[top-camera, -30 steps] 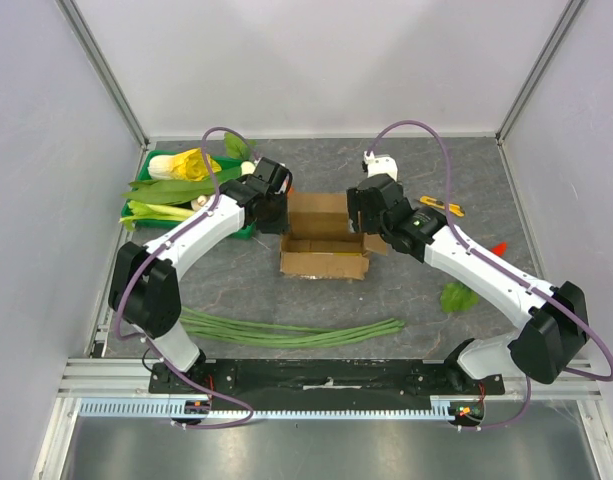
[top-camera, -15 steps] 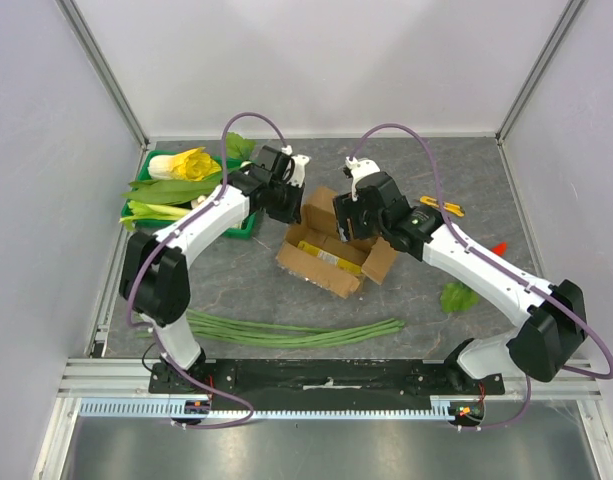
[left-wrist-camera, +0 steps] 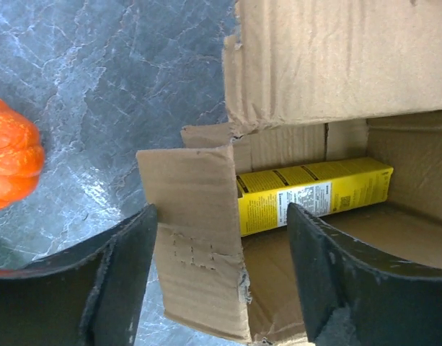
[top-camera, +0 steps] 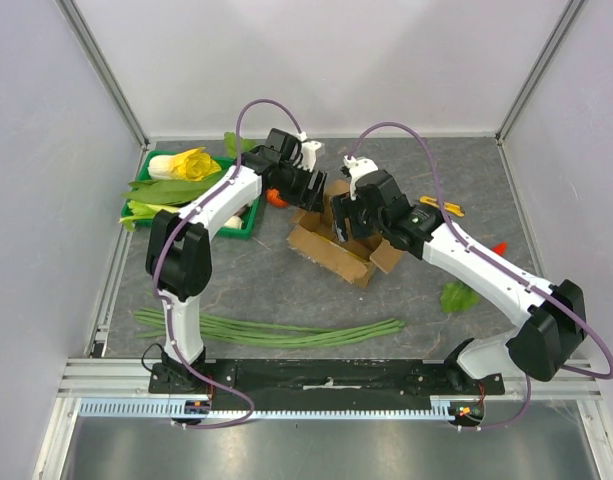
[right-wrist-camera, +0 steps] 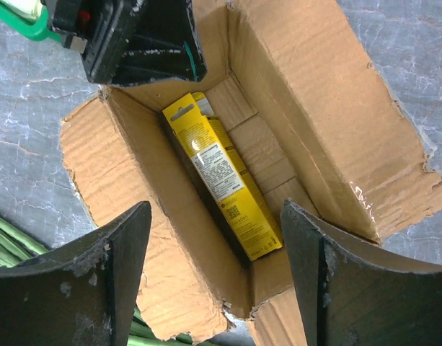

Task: Unpack the express box

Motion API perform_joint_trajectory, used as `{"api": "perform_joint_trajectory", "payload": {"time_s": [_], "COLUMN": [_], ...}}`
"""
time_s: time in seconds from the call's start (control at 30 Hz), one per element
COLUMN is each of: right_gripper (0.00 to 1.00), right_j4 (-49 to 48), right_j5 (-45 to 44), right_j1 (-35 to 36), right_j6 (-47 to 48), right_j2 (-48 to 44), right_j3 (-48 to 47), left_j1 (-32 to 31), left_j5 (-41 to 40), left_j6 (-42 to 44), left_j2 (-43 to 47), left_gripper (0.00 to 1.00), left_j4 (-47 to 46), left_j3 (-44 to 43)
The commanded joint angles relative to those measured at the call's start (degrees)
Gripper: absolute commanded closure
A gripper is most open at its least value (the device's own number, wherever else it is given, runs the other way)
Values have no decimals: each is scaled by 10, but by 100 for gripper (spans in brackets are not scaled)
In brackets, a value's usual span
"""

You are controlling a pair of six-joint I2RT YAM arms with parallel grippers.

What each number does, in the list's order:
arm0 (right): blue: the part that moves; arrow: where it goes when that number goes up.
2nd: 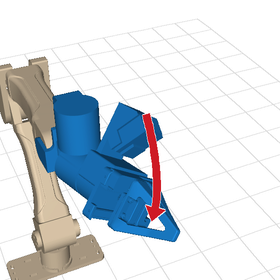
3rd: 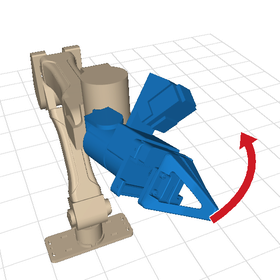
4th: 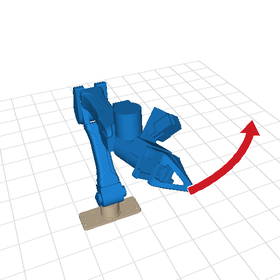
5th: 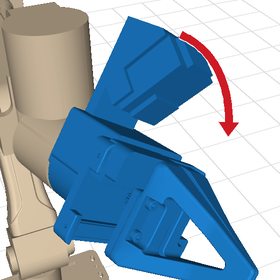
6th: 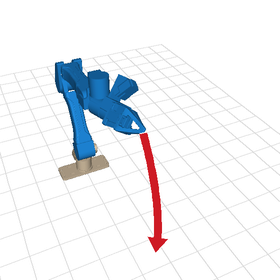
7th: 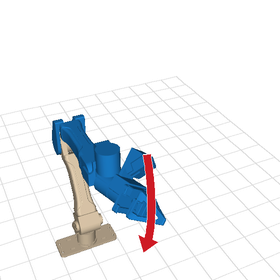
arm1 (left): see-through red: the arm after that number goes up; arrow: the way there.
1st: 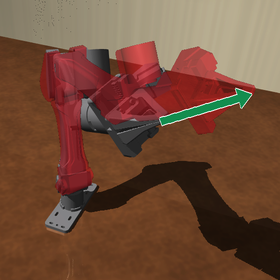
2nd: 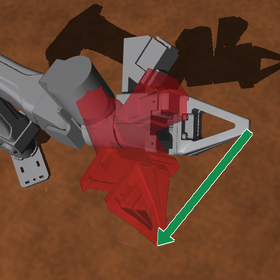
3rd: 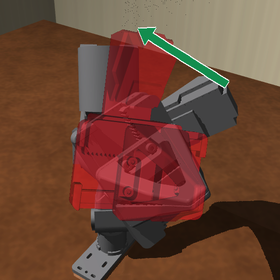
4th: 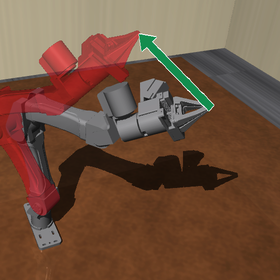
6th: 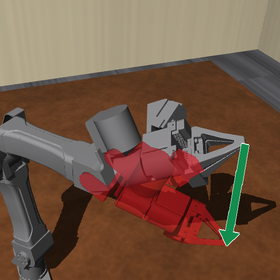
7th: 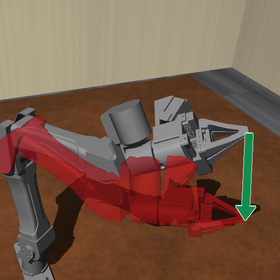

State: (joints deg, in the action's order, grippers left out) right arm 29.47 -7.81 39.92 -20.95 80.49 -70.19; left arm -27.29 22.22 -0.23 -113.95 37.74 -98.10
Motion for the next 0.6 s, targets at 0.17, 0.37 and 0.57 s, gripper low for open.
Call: {"api": "perform_joint_trajectory", "payload": {"time_s": [0.17, 0.37, 0.57], "right_gripper": [18, 17, 17], "right_j4": [14, 19, 31], "right_j5": [-69, -84, -126], "right_j1": [2, 1, 2], "right_j6": [11, 17, -16], "right_j2": [-12, -14, -12], "right_j3": [-52, -52, -48], "left_j1": [1, 0, -62], "left_j5": [-81, -129, -106], "left_j6": [-95, -297, -501], "left_j2": [95, 170, 261], "left_gripper": [4, 11, 20], "left_j4": [-62, -11, -97], "left_j3": [1, 36, 201]}}
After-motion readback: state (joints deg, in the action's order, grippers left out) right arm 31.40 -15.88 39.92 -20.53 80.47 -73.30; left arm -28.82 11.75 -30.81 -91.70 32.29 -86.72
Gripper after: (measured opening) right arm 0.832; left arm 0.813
